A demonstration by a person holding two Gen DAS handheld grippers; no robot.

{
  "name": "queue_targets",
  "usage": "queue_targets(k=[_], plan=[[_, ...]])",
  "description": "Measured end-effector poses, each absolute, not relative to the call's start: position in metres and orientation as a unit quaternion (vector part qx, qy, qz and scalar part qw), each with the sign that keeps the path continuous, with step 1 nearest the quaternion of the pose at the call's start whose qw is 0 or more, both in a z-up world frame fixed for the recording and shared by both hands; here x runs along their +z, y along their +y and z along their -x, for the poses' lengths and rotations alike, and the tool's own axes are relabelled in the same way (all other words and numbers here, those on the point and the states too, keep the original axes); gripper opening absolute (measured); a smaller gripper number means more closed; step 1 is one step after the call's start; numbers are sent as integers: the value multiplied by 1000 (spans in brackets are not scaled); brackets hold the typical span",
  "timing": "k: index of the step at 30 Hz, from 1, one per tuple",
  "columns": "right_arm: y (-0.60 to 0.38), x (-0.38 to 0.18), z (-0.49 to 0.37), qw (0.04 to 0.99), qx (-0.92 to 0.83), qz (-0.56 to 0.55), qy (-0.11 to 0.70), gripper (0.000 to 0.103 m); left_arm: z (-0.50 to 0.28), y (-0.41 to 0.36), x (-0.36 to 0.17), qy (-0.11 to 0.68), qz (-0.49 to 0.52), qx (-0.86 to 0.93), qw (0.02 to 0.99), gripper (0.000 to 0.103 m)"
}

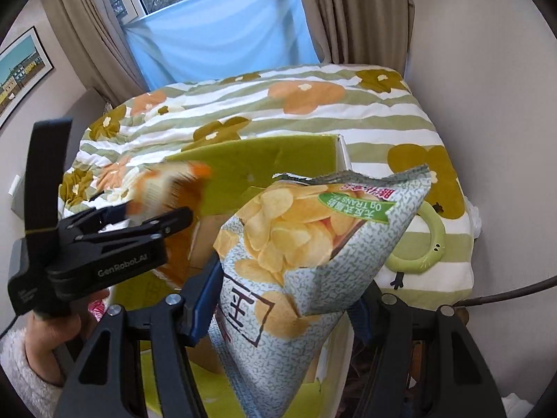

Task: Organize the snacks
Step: 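Carry both packets into the green box and open both tools to release them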

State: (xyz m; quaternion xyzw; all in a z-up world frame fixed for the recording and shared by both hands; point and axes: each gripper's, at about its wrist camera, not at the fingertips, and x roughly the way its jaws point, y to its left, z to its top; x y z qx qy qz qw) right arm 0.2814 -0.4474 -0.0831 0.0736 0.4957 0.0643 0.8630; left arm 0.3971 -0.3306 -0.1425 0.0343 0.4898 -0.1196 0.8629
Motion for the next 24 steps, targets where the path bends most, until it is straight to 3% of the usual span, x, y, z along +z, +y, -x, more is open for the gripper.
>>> queue_targets(k=[22,24], plan=[[-429,-106,-345,844,100,-53,525,61,-364,-258,-141,506,18,-121,854,102],[-425,-112,-353,837,105,-44,535,66,-364,-256,-140,504,15,-117,855,102]])
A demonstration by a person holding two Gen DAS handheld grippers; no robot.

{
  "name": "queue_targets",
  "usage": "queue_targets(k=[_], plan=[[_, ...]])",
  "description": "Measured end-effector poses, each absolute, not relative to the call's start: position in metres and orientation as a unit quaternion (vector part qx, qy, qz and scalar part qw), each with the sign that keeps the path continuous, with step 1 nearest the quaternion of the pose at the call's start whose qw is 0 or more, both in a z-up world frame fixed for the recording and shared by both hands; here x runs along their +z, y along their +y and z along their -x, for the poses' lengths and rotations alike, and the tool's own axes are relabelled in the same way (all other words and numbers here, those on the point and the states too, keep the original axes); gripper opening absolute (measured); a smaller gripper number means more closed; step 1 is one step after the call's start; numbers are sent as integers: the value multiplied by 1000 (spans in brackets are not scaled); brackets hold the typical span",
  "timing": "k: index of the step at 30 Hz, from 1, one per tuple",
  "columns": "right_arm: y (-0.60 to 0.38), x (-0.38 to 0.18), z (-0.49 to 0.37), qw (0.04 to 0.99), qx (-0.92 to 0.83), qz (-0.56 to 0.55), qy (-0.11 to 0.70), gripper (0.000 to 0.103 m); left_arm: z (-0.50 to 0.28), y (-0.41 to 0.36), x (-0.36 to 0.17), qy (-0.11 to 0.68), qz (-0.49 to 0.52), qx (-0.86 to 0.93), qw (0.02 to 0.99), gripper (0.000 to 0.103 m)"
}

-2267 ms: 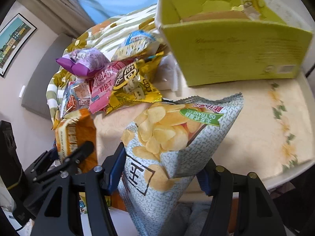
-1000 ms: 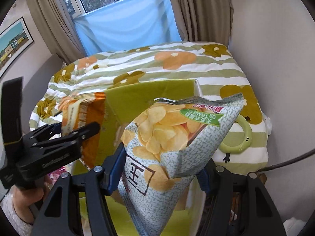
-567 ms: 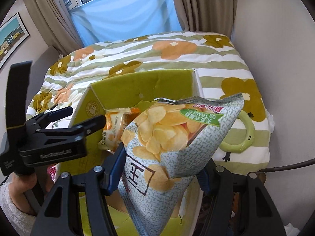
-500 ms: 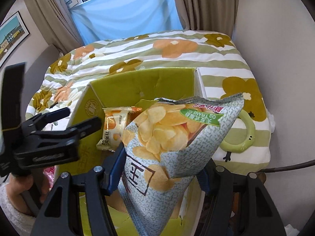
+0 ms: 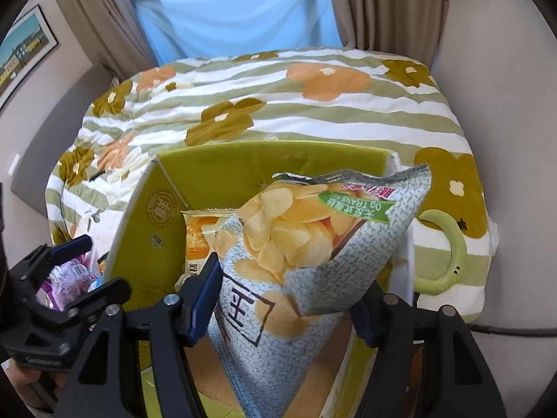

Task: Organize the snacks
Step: 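Carry both packets into the green box and open both tools to release them, then move both tools back over the remaining snack pile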

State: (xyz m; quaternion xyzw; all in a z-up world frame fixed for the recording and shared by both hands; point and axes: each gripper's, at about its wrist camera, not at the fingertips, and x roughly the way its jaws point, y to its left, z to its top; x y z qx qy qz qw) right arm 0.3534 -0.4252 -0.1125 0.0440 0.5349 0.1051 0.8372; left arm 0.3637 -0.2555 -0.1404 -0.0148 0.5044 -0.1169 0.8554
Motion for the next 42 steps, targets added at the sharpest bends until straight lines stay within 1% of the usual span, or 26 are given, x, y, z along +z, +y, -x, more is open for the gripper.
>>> queue_targets(k=[1,2,3,4,10,14,22,29,34,37,42], plan=[[-425,-116,-356,834,107,-42,540,70,-363,-255,-140,504,13,-115,856,102],[-424,-120,-359,832,105,-40,543,87,-363,-254,-140,503,12,-113,857,102],[-425,-122,-360,831,99,-38,545,101,-361,-253,-140,503,12,-112,857,102],[-426,-124,-360,831,95,-35,546,102,-361,-253,-140,504,11,-111,856,102],[-435,-122,-338,846,79,-24,527,102,-352,-255,-146,513,15,-114,850,102],[-437,-116,-327,846,85,-31,525,102,-347,-260,-137,507,15,-114,854,102],[-441,-86,-308,864,81,-31,497,102,-330,-266,-108,479,0,-104,872,102],[-442,-54,-288,873,67,-49,481,102,-305,-266,-62,438,-13,-81,895,102],[-439,-34,-274,880,35,-6,474,102,-283,-265,-36,423,-14,-64,904,102],[-435,-26,-262,889,40,7,455,102,-267,-262,-29,420,-24,-54,906,102],[-426,-19,-244,897,69,-10,437,102,-241,-245,-19,413,-28,-38,909,102]])
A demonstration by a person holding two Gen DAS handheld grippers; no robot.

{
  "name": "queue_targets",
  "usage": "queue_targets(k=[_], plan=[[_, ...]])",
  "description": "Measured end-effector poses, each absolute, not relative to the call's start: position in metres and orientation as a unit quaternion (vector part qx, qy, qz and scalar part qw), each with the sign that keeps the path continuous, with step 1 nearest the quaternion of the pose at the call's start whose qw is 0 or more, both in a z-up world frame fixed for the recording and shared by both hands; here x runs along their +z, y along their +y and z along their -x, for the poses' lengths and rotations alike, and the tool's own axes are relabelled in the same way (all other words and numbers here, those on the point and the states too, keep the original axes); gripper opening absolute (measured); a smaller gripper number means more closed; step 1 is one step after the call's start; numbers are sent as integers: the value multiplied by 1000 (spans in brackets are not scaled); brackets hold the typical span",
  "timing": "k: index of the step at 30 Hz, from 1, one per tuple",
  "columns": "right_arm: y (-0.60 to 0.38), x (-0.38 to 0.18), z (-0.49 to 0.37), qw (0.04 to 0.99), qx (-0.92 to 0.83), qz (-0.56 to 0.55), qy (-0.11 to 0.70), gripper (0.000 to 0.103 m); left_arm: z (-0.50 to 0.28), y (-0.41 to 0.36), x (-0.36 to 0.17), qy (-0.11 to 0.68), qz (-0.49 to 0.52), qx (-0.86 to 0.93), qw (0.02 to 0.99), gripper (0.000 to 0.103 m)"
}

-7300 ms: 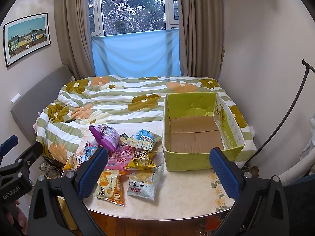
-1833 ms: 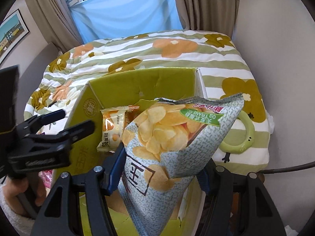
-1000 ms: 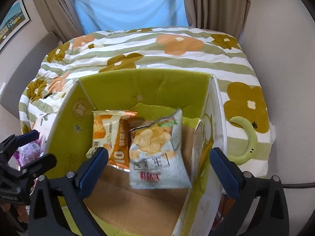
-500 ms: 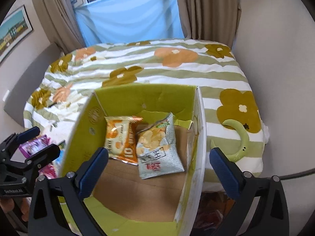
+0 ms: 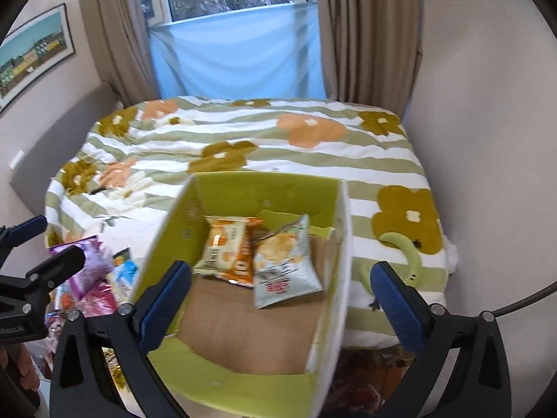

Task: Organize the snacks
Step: 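Move both tools back over the remaining snack pile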

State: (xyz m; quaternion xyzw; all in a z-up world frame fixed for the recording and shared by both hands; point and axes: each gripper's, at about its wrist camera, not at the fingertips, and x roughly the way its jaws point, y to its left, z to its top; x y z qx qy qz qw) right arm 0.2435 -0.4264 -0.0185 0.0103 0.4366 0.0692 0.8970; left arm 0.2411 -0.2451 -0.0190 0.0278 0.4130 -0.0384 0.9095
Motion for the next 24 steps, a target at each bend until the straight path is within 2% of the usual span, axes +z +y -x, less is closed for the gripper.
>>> queue_targets(k=[11,24], plan=[[-371,-4,-177,912,56,-20,406,102,-180,-164,-20,406,-16,-47,912,102],[-234,-34,-99,896,68,-63,434,102,-111,13,-45,440,7,-50,897,102]])
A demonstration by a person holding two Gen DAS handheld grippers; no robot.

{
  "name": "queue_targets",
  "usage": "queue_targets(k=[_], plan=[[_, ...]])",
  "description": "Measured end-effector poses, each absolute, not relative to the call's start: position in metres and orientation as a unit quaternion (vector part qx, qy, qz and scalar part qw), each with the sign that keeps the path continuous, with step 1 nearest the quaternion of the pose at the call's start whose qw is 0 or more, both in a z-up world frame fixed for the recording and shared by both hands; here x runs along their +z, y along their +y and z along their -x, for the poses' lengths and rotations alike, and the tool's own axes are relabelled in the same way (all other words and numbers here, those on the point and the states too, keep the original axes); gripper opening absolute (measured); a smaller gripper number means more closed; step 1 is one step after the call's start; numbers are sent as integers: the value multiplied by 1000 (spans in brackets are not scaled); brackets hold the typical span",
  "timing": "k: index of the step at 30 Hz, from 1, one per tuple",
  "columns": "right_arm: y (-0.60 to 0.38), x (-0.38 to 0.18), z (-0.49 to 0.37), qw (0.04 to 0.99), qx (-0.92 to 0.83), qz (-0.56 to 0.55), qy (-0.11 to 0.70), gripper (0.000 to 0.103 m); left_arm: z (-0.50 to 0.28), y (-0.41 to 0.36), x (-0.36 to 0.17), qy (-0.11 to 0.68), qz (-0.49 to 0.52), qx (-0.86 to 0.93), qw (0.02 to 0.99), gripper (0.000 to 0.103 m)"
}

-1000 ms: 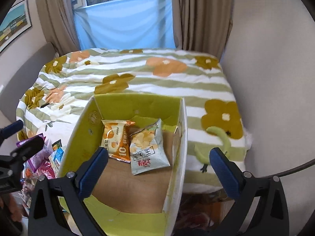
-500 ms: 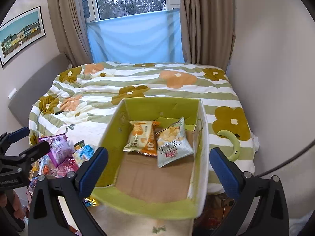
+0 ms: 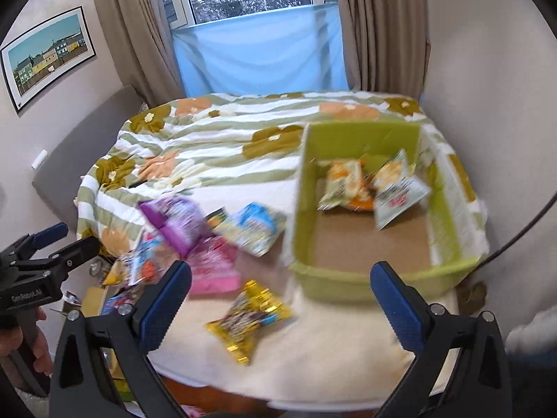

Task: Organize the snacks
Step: 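Move both tools back over the remaining snack pile, then grasp the cartoon-printed cookie bag with the left tool while the right tool grasps the gold Pillows packet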

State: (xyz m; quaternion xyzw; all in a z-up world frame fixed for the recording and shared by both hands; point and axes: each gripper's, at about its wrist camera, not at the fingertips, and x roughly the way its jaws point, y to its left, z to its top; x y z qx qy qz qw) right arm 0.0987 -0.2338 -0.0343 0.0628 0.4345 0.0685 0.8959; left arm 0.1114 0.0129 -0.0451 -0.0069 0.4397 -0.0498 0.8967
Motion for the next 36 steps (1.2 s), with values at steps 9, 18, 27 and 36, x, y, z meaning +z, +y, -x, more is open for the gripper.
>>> queue_targets(k=[9,18,27,36], plan=[[-173,-59,-73,878,70,-81,467,102,-85,90,-89,488,37,-52,871,102],[-158,-101,-77,854,65,-90,508,102,-77,113,-156,537,74,-35,840,102],[-157,-154,-97,831,68,-99,544,102,-90,119,-206,551,100,-13,828,102],[-160,-183,-116,812,80,-115,567,102,-97,103,-235,578,89,-5,811,102]])
